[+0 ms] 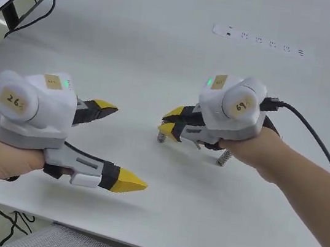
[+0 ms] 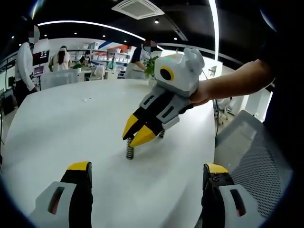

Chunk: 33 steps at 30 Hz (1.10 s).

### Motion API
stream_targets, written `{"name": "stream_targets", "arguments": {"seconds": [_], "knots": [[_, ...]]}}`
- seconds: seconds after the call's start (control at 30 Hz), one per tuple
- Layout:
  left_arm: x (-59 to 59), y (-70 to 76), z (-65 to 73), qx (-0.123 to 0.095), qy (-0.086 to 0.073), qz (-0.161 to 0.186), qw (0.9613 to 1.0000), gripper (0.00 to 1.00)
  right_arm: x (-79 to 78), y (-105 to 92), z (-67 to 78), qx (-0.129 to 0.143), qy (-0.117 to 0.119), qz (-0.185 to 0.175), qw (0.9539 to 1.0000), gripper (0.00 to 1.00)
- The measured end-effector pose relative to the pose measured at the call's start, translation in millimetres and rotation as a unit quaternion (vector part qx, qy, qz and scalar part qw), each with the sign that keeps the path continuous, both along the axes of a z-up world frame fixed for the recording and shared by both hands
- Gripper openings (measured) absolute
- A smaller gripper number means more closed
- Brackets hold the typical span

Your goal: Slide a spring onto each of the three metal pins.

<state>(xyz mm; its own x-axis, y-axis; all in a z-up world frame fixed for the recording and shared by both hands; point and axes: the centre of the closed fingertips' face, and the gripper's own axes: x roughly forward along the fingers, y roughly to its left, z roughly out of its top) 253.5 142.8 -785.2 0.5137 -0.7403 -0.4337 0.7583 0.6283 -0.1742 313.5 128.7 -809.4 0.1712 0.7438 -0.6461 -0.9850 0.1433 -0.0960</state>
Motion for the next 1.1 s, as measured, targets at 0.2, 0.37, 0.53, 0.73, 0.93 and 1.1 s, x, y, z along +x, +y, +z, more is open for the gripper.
{"name": "stream_targets", "arguments": {"seconds": [0.2,0.37,0.53,0.73,0.93,1.1], "knots": [[-0.2,-1.0,-0.1,0.000,0.001,-0.001,1.0000,0.94,-0.5,-0.1,-0.2,0.001,0.001,0.000,1.0000,0.07],[-1.0,-0.9,-0.5,0.001,0.001,-0.001,1.0000,0.94,-0.9,0.2,-0.3,0.002,0.000,-0.001,1.0000,0.07],[-0.7,-1.2,-0.2,0.000,0.001,-0.001,1.0000,0.94,0.8,0.5,1.1,-0.004,-0.012,0.001,0.9999,0.08],[-0.5,-2.9,1.9,0.001,-0.001,-0.003,1.0000,0.94,-0.3,1.4,2.2,0.000,-0.001,-0.005,1.0000,0.08],[-0.5,-3.6,2.5,0.001,-0.002,-0.004,1.0000,0.94,-0.2,1.7,3.3,0.001,0.001,-0.007,1.0000,0.08],[-1.3,-3.3,1.9,0.003,-0.001,-0.005,1.0000,0.94,1.2,2.4,5.5,0.004,0.003,-0.009,0.9999,0.09]]}}
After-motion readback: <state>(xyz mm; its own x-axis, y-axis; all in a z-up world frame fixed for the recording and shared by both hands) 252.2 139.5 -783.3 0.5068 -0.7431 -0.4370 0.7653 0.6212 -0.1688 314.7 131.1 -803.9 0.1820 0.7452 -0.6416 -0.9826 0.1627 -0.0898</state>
